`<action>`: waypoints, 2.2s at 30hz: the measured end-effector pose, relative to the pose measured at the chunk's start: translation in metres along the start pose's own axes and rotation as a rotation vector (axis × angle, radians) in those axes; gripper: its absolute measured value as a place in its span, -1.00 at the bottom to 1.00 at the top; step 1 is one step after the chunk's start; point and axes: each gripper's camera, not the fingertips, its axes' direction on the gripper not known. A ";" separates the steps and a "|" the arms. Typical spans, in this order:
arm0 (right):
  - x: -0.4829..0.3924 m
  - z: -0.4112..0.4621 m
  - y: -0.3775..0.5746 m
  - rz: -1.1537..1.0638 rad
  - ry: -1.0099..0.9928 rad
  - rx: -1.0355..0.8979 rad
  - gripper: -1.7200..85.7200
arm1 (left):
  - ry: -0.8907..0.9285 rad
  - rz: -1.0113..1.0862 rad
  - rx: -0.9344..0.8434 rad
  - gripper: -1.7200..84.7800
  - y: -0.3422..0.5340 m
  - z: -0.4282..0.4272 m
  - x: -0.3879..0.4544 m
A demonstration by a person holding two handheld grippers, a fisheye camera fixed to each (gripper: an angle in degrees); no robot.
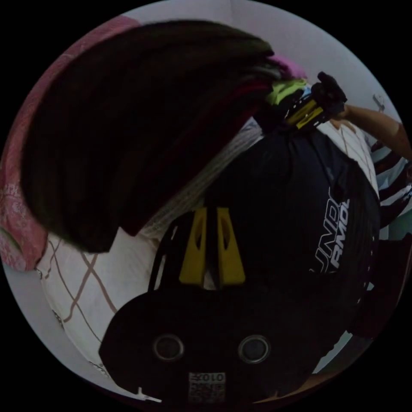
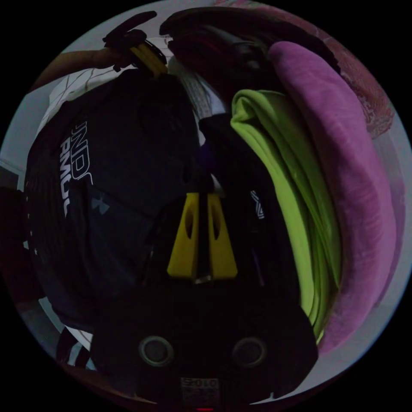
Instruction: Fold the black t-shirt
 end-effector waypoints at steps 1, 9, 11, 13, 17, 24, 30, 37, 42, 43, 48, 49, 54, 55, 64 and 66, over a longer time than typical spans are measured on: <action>-0.005 -0.002 -0.001 -0.005 0.009 -0.001 -0.89 | 0.007 -0.002 0.012 -0.92 0.002 -0.003 0.001; -0.040 -0.034 0.007 0.033 0.025 0.080 -0.89 | -0.041 -0.011 0.101 -0.96 0.031 -0.045 0.040; -0.053 -0.048 0.010 0.057 0.043 0.109 -0.89 | -0.069 -0.024 0.123 -0.96 0.038 -0.059 0.051; -0.065 -0.061 0.013 0.074 0.052 0.134 -0.88 | -0.100 -0.033 0.149 -0.96 0.045 -0.076 0.065; -0.109 -0.097 0.025 0.090 0.088 0.183 -0.88 | -0.174 -0.011 0.184 -0.97 0.068 -0.122 0.111; -0.224 -0.122 0.048 0.073 0.098 0.132 -0.89 | -0.220 0.062 0.083 -0.97 0.131 -0.165 0.235; -0.312 -0.073 0.067 0.151 -0.015 -0.006 -0.91 | -0.132 0.122 -0.112 -0.97 0.177 -0.123 0.321; -0.363 -0.043 0.071 0.189 -0.032 -0.072 -0.92 | -0.122 0.128 -0.189 -0.97 0.184 -0.099 0.357; -0.381 -0.051 0.075 0.220 0.017 -0.051 -0.91 | -0.161 0.155 -0.159 -0.96 0.189 -0.112 0.378; -0.385 -0.049 0.077 0.221 0.015 -0.047 -0.91 | -0.168 0.156 -0.159 -0.96 0.190 -0.111 0.381; -0.404 -0.023 0.085 0.215 -0.094 -0.121 -0.89 | -0.117 0.130 -0.242 -0.91 0.205 -0.091 0.397; -0.408 -0.021 0.090 0.227 -0.123 -0.125 -0.88 | -0.109 0.123 -0.250 -0.90 0.206 -0.090 0.399; -0.417 -0.040 0.116 0.392 -0.142 -0.045 -0.80 | -0.079 0.107 -0.190 -0.86 0.209 -0.103 0.415; -0.419 -0.049 0.118 0.424 -0.149 0.006 -0.79 | -0.082 0.122 -0.181 -0.85 0.207 -0.104 0.418; -0.454 -0.041 0.095 0.309 -0.146 0.010 -0.78 | -0.103 0.280 -0.231 -0.85 0.185 -0.069 0.438; -0.457 -0.036 0.097 0.298 -0.137 -0.003 -0.79 | -0.102 0.269 -0.228 -0.88 0.185 -0.069 0.431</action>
